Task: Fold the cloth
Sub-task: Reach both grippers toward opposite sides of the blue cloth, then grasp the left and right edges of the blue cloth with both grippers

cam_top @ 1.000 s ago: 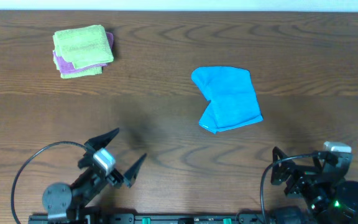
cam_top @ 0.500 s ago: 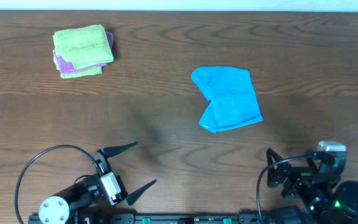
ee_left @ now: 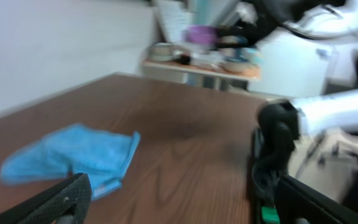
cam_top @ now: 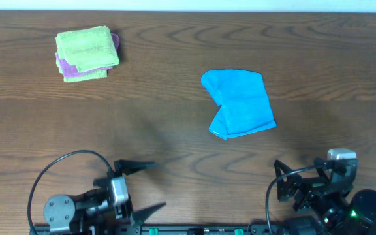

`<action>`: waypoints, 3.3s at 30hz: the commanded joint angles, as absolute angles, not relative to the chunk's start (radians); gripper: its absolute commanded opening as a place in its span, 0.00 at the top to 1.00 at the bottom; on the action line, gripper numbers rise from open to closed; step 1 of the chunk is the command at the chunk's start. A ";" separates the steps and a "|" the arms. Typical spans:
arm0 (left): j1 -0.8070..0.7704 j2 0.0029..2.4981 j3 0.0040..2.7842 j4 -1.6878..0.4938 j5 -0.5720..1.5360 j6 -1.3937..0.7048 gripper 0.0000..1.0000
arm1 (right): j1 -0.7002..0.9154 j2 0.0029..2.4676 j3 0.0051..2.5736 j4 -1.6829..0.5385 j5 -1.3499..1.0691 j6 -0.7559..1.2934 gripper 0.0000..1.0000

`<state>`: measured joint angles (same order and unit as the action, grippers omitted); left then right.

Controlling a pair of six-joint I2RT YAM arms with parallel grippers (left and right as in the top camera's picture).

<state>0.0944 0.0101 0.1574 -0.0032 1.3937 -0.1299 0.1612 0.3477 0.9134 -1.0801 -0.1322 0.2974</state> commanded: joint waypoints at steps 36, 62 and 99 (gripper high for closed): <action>-0.488 1.339 0.538 0.496 0.777 -0.610 0.05 | 0.167 0.408 0.915 -1.055 -0.053 0.208 0.01; -0.512 1.492 0.572 0.486 0.718 -0.808 0.09 | 0.149 0.667 0.924 -0.960 0.131 0.253 0.01; -0.610 1.767 0.687 0.528 0.733 -0.807 0.17 | 0.070 1.267 0.921 -0.757 -0.072 0.166 0.99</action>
<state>-0.6098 1.7592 0.6682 0.5289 0.7475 -0.8307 0.0784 1.2198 0.9134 -0.7761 -0.0296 0.1822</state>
